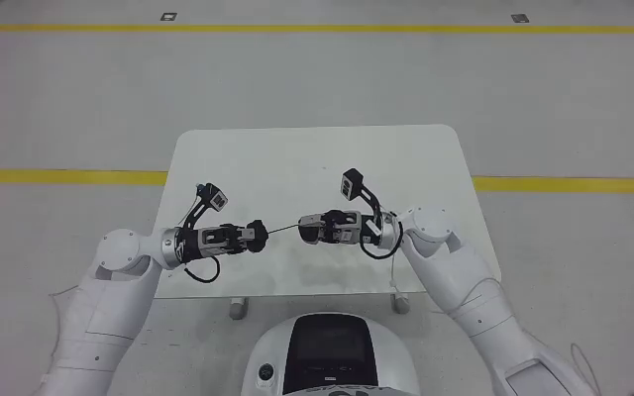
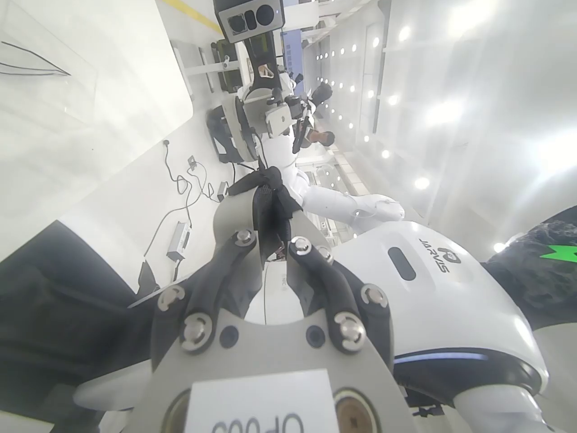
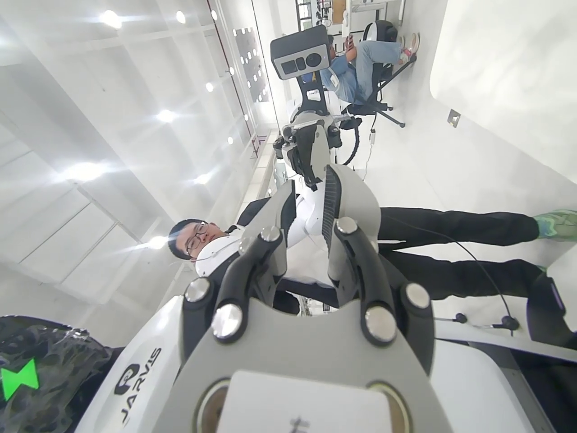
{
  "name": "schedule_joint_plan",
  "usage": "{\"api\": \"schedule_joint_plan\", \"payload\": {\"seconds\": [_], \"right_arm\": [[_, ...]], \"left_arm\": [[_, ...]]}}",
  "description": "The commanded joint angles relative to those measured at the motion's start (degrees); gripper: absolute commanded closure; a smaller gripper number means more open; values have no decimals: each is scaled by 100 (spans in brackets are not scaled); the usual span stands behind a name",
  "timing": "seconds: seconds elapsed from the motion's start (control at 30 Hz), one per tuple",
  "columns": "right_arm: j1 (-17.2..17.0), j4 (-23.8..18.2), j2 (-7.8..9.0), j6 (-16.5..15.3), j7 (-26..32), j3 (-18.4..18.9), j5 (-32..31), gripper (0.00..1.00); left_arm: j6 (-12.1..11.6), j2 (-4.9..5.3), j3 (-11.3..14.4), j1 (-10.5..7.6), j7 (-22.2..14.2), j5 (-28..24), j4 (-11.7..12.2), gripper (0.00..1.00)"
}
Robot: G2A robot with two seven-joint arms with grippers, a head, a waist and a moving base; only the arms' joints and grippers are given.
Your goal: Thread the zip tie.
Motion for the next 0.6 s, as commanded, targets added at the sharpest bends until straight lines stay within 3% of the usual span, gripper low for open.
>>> {"api": "schedule_joint_plan", "payload": {"seconds": [0.0,0.57], "right_arm": [[-4,-16,6,2,-11,-12,0,85],[32,-16,43,-30,-176,-111,30,90]], "left_arm": [[0,0,0,0,0,0,0,100],[0,0,0,0,0,0,0,100]]}}
